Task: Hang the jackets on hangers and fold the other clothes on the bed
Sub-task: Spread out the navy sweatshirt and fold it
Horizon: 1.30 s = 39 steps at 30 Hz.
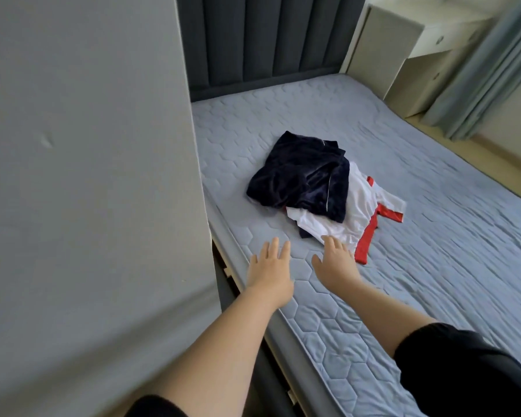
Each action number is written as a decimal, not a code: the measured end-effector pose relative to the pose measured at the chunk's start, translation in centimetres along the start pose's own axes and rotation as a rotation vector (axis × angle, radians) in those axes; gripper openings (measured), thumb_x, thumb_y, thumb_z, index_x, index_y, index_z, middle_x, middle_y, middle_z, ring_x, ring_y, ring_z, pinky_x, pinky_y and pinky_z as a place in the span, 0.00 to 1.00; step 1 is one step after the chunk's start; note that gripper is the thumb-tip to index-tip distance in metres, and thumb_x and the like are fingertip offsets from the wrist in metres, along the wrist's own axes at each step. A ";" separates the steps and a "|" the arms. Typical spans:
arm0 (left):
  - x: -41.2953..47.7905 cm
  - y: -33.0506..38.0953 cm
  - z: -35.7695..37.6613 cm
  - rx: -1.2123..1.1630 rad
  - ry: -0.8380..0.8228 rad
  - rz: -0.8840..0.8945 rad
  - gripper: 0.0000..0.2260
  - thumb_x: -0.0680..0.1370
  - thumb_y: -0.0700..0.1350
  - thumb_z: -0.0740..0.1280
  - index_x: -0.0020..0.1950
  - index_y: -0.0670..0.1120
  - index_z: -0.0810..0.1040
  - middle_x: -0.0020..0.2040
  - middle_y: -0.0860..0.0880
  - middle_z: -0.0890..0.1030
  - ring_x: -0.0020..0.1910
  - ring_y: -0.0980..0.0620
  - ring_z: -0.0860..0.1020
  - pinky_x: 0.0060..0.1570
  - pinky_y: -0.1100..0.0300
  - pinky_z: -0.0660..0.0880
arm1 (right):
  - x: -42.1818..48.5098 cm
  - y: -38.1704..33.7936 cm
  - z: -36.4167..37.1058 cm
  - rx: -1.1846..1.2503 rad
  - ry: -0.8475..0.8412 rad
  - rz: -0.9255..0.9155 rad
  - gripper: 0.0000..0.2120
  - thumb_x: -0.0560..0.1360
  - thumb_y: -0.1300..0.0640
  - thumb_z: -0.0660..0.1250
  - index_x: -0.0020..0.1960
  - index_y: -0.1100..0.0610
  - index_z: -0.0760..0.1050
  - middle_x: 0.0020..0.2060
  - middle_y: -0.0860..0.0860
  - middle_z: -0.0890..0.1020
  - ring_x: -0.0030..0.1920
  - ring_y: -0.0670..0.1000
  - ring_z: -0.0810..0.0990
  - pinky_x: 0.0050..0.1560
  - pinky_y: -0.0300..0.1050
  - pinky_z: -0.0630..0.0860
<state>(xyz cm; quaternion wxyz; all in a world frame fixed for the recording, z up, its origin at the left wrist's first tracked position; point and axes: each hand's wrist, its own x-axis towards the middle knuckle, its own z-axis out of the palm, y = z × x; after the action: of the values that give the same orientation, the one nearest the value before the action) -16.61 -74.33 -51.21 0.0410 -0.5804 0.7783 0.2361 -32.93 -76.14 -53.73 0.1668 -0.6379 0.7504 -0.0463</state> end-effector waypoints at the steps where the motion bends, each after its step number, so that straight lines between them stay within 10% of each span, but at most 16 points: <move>1: 1.0 -0.5 1.7 -0.008 0.009 -0.013 0.34 0.80 0.45 0.59 0.78 0.47 0.40 0.78 0.45 0.40 0.77 0.45 0.42 0.75 0.47 0.50 | 0.6 0.5 1.5 0.007 0.002 0.006 0.26 0.79 0.53 0.59 0.74 0.59 0.58 0.72 0.55 0.64 0.71 0.56 0.62 0.71 0.51 0.60; 13: 7.8 -5.0 18.5 -0.100 0.023 -0.125 0.34 0.80 0.46 0.58 0.78 0.49 0.40 0.78 0.46 0.40 0.77 0.44 0.44 0.73 0.48 0.53 | 5.7 8.6 16.4 0.006 -0.248 0.091 0.31 0.80 0.48 0.56 0.78 0.57 0.48 0.76 0.54 0.56 0.75 0.59 0.55 0.72 0.58 0.58; 21: 11.0 -4.9 25.7 -0.192 0.099 -0.123 0.34 0.80 0.46 0.58 0.78 0.48 0.39 0.79 0.47 0.44 0.77 0.46 0.45 0.74 0.48 0.52 | 8.4 15.4 23.8 -0.019 -0.519 -0.017 0.36 0.78 0.44 0.60 0.79 0.53 0.47 0.73 0.54 0.64 0.71 0.57 0.65 0.68 0.45 0.62; 24: 10.1 -3.8 28.3 -0.252 0.125 -0.196 0.34 0.80 0.47 0.59 0.78 0.49 0.40 0.79 0.48 0.46 0.77 0.48 0.47 0.74 0.51 0.53 | 8.4 17.0 26.7 -0.007 -0.445 -0.158 0.36 0.77 0.43 0.61 0.78 0.53 0.49 0.76 0.51 0.56 0.76 0.55 0.55 0.74 0.49 0.55; 35: 13.9 4.9 32.4 -0.068 0.081 -0.479 0.36 0.78 0.58 0.60 0.78 0.54 0.41 0.79 0.49 0.45 0.77 0.43 0.41 0.74 0.46 0.47 | 11.3 23.5 24.0 0.305 -0.432 -0.292 0.25 0.75 0.56 0.66 0.72 0.56 0.67 0.66 0.51 0.75 0.65 0.51 0.74 0.57 0.34 0.66; 39: 16.3 5.5 32.6 -0.134 -0.017 -0.569 0.45 0.73 0.67 0.63 0.75 0.59 0.33 0.79 0.47 0.42 0.77 0.42 0.44 0.73 0.48 0.54 | 13.7 24.1 23.0 0.480 -0.260 -0.191 0.17 0.75 0.62 0.60 0.63 0.57 0.74 0.50 0.55 0.82 0.50 0.55 0.81 0.46 0.43 0.78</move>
<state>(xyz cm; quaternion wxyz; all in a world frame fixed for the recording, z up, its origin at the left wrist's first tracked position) -33.82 -74.00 -83.82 0.0737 -0.7747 0.5665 0.2711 -50.30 -81.75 -84.75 0.4025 -0.6485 0.6270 -0.1560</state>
